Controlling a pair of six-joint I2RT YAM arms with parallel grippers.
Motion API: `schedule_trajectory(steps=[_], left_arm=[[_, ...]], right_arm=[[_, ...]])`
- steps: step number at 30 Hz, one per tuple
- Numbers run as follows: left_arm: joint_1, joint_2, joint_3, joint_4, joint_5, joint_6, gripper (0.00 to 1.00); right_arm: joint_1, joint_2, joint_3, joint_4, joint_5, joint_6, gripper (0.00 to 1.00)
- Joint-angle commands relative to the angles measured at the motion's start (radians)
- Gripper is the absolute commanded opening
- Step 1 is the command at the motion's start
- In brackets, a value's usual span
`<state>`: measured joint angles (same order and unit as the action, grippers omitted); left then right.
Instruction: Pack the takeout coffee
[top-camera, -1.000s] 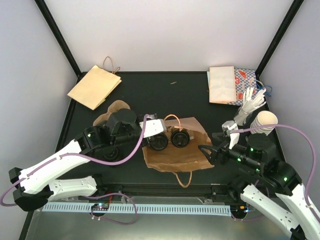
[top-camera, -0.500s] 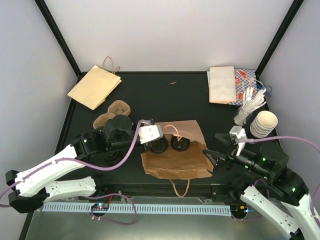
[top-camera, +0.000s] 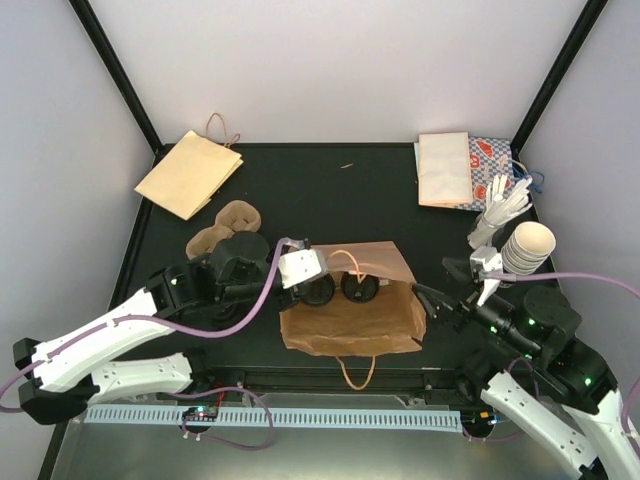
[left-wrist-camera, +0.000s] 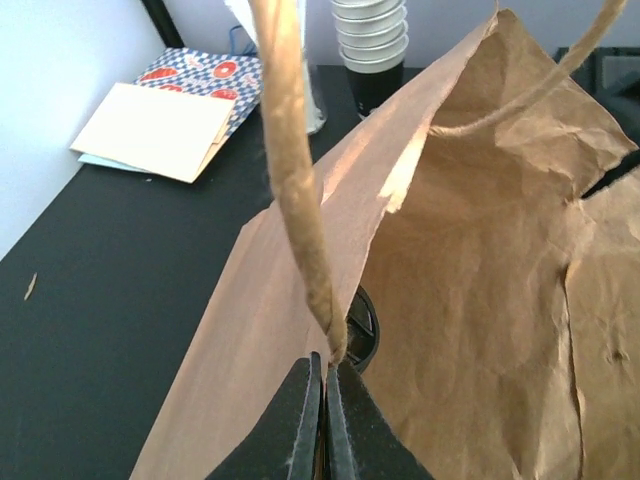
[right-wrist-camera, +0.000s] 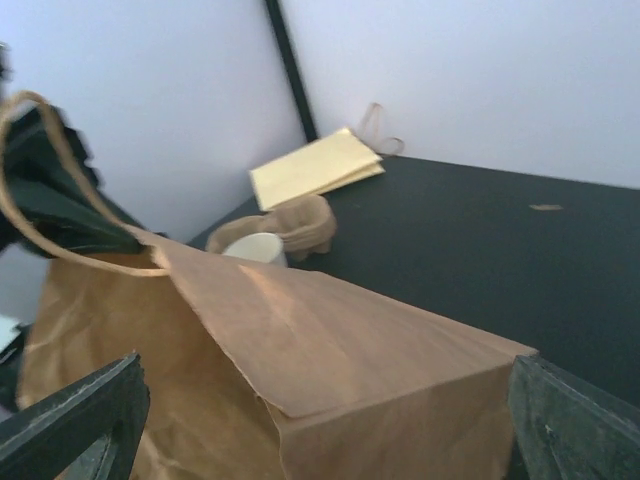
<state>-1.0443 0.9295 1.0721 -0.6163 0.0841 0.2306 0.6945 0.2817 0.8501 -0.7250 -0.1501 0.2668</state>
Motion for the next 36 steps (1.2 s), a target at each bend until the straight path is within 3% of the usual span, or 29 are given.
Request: schedule_trajectory(steps=[1, 5, 9, 17, 20, 25, 30, 36], left_arm=[[-0.004, 0.088, 0.12, -0.061, -0.092, -0.077, 0.02], [0.016, 0.17, 0.187, -0.088, -0.114, -0.106, 0.02], [0.082, 0.256, 0.28, -0.109, -0.083, -0.134, 0.01], [0.245, 0.477, 0.495, -0.206, 0.009, -0.2, 0.03], [0.274, 0.511, 0.541, -0.23, 0.017, -0.192, 0.15], [0.296, 0.499, 0.576, -0.235, 0.007, -0.206, 0.57], [0.3, 0.417, 0.627, -0.249, -0.045, -0.236, 0.83], [0.351, 0.282, 0.671, -0.36, -0.09, -0.308, 0.94]], right_arm=[[0.003, 0.083, 0.038, -0.044, 0.246, 0.092, 0.99], [0.003, 0.167, 0.088, -0.093, 0.503, 0.165, 0.99], [0.003, 0.257, 0.157, -0.12, 0.637, 0.207, 1.0], [0.003, 0.373, 0.258, -0.168, 0.732, 0.211, 1.0], [0.003, 0.376, 0.263, -0.183, 0.738, 0.218, 1.0], [0.003, 0.354, 0.249, -0.194, 0.756, 0.196, 1.0], [0.003, 0.348, 0.249, -0.204, 0.789, 0.185, 1.0], [0.002, 0.398, 0.286, -0.236, 0.789, 0.228, 1.0]])
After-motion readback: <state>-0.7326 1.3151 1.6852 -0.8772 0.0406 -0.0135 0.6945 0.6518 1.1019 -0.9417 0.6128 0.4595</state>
